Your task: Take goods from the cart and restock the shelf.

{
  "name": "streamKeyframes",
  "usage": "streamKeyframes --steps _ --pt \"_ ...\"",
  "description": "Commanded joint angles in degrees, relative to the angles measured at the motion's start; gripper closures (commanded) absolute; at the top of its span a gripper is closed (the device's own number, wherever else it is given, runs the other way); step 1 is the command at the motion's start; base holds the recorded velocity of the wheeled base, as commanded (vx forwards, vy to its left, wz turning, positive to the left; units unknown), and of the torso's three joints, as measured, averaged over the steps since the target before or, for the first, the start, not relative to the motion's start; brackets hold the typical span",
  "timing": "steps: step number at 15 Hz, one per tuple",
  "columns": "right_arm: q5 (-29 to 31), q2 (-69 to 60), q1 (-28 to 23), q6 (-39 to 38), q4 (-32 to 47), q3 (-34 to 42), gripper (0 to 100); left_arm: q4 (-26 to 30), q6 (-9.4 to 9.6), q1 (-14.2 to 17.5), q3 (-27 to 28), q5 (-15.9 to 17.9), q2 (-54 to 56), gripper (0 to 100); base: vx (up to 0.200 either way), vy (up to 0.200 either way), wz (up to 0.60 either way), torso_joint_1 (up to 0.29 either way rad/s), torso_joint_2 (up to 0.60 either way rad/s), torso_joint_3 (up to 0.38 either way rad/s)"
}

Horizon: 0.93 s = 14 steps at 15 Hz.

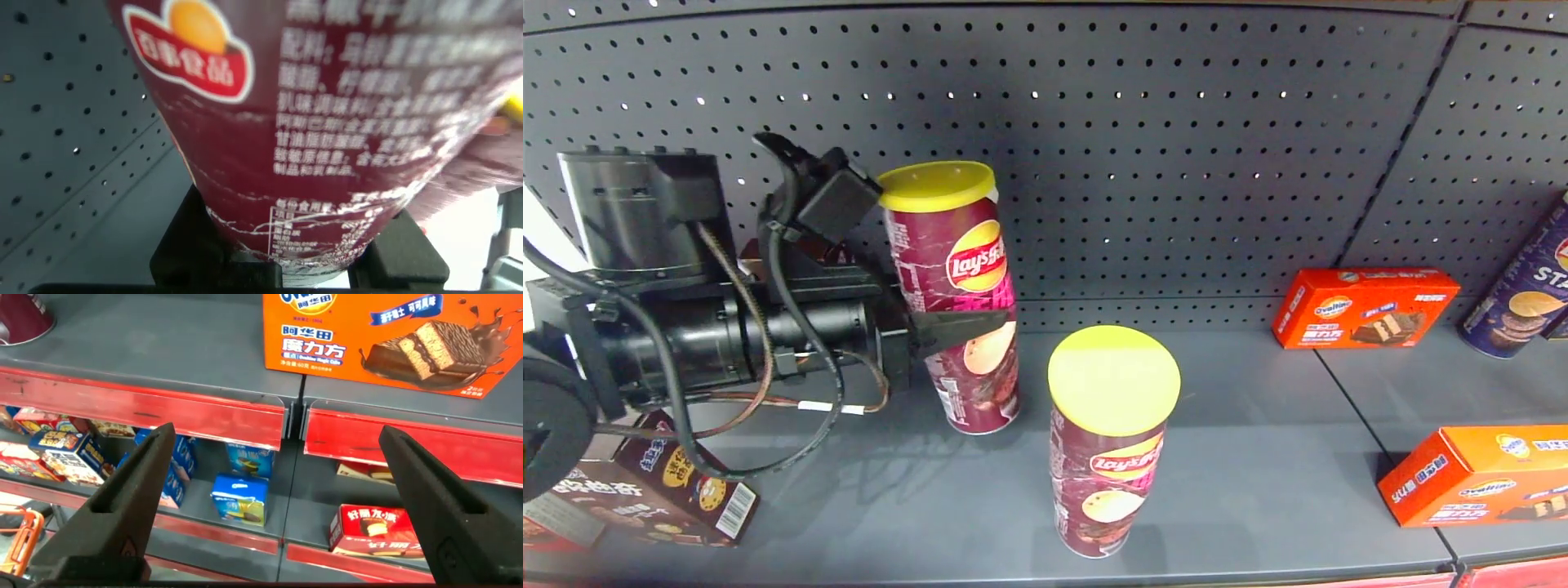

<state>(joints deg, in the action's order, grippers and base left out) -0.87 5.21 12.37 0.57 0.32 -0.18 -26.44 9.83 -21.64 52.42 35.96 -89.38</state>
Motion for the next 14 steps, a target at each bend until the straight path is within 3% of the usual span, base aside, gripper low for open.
streamKeyframes --steps 1,2,4,5,14 --pt "0.0 0.2 0.0 0.0 -0.1 0.0 0 -1.2 1.51 -0.2 2.2 0.0 -6.9 100 0.0 0.0 0.0 0.0 0.0 0.0" --pt "0.0 0.2 0.0 0.0 -0.1 0.0 0 -1.4 2.39 -0.1 3.5 -0.1 -8.6 100 0.0 0.0 0.0 0.0 0.0 0.0" --pt "0.0 0.2 0.0 0.0 0.0 0.0 0 -1.5 6.61 0.1 5.9 -0.2 -12.7 100 0.0 0.0 0.0 0.0 0.0 0.0" --pt "0.0 0.2 0.0 0.0 0.0 0.0 0 -1.5 7.31 0.1 7.2 -0.2 -14.2 100 0.0 0.0 0.0 0.0 0.0 0.0" --pt "0.0 0.2 0.0 0.0 0.0 0.0 0 -2.0 7.05 -0.9 19.1 -0.2 -22.9 100 0.0 0.0 0.0 0.0 0.0 0.0"
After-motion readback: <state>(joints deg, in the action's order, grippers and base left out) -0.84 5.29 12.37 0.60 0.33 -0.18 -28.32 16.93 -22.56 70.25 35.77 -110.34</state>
